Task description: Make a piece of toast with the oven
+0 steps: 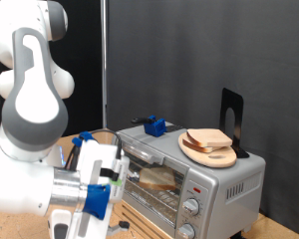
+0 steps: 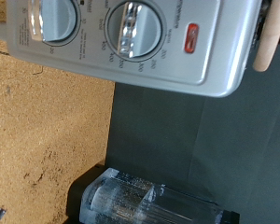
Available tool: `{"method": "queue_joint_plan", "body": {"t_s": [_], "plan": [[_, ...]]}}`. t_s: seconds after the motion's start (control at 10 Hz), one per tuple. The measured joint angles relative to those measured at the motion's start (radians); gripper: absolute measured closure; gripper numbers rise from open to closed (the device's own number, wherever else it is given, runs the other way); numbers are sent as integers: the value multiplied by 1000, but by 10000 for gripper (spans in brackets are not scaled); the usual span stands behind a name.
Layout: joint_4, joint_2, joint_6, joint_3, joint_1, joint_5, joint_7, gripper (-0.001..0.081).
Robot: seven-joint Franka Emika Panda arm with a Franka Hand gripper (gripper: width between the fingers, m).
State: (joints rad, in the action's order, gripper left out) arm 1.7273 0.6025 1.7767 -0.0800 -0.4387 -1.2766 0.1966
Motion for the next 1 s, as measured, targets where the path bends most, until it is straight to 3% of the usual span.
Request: {"method": "queue_joint_plan", "body": {"t_s": [0.4, 1.0], "plan": [[-118, 124, -16, -10, 22, 35, -83, -2], [-147, 192, -14, -15, 30, 83, -68, -2]]}}
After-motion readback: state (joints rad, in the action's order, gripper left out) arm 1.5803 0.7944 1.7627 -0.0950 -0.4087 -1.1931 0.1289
